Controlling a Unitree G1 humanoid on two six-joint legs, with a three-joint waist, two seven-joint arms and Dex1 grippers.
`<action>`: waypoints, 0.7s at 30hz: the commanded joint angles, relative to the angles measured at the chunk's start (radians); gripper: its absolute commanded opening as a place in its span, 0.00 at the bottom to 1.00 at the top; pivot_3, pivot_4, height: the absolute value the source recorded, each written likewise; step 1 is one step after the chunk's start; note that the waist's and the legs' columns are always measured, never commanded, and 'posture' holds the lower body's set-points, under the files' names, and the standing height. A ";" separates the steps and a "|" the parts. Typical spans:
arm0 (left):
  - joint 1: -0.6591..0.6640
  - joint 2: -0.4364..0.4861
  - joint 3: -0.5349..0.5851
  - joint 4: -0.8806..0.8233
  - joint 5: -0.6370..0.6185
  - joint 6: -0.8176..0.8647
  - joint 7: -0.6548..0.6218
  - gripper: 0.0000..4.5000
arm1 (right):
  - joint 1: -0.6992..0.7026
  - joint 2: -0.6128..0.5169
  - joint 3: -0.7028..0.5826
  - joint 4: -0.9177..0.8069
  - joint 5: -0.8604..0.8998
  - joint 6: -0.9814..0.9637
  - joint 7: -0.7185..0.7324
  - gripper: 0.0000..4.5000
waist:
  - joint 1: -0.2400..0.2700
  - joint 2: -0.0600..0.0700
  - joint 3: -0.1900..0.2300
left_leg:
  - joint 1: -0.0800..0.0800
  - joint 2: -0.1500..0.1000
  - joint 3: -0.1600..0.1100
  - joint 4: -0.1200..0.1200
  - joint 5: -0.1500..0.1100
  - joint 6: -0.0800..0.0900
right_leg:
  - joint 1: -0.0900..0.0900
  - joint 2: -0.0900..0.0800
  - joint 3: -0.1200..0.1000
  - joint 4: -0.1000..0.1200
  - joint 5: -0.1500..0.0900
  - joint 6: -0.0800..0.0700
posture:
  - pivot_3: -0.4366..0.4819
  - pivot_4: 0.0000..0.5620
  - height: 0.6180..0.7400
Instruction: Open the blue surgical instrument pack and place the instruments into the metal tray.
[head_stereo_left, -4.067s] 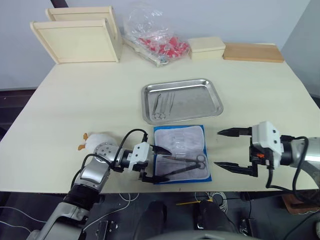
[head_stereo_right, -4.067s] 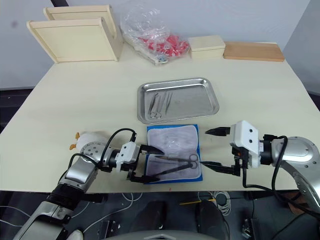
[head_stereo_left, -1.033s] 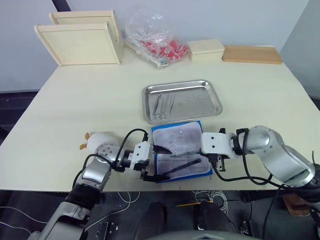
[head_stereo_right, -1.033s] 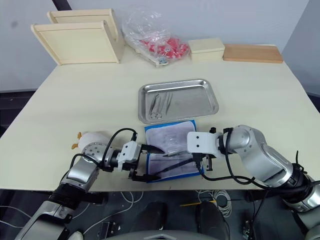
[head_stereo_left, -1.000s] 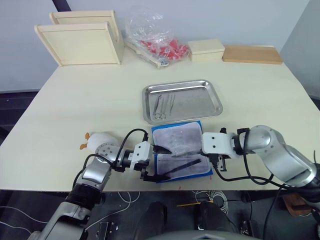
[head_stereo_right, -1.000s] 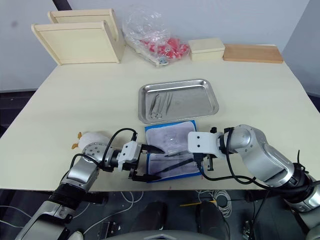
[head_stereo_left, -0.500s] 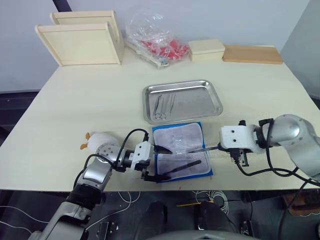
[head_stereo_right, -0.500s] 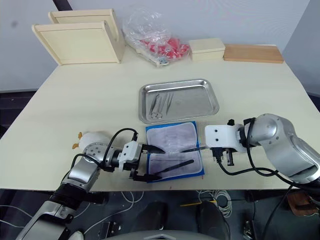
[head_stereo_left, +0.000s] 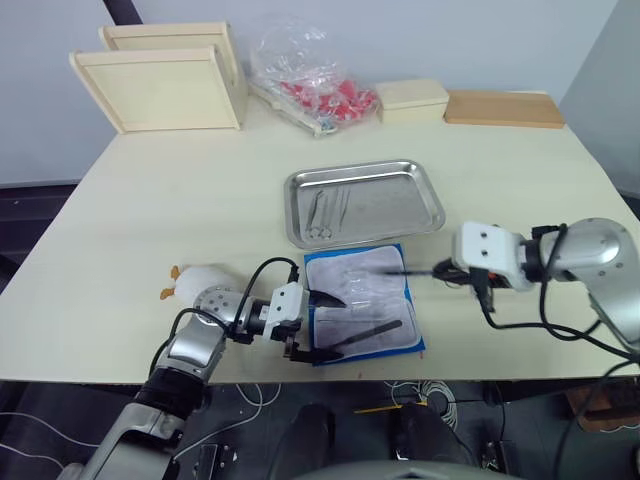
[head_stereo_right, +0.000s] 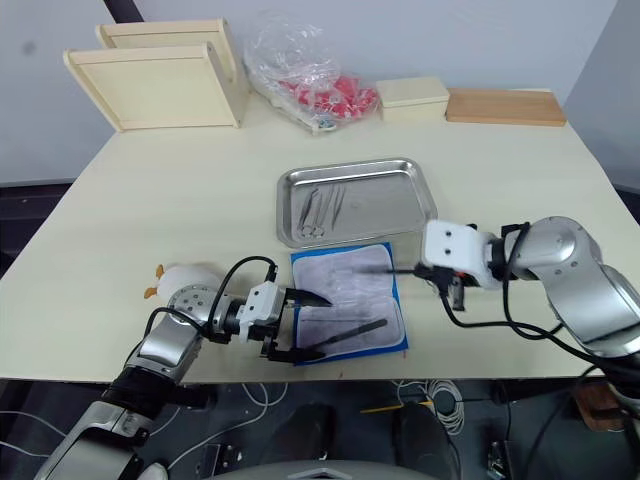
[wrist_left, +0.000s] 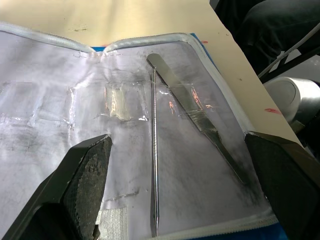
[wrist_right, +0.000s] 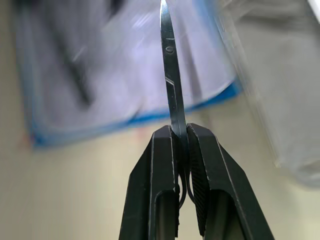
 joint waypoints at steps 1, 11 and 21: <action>0.034 0.005 -0.050 0.040 0.052 0.034 0.000 1.00 | -0.046 0.059 -0.035 0.018 0.012 0.059 -0.084 0.00 | 0.000 0.000 0.000 | 0.000 0.000 0.000 0.000 0.000 0.000 | 0.000 0.000 0.000 0.000 0.000 0.000 | 0.48 0.27 1.00; 0.051 0.008 -0.044 0.018 0.050 0.047 0.019 1.00 | -0.146 0.355 -0.029 0.155 0.017 0.230 -0.345 0.00 | -0.006 0.000 -0.001 | 0.001 0.000 0.000 -0.001 0.000 0.000 | 0.000 0.001 0.002 0.000 0.000 0.000 | 0.48 0.27 1.00; 0.071 0.018 -0.040 -0.012 0.046 0.062 0.036 1.00 | -0.216 0.577 -0.072 0.328 0.008 0.270 -0.576 0.00 | -0.006 0.001 -0.001 | 0.000 -0.001 0.000 -0.002 0.000 0.000 | -0.002 0.001 0.002 0.002 0.003 -0.004 | 0.48 0.27 1.00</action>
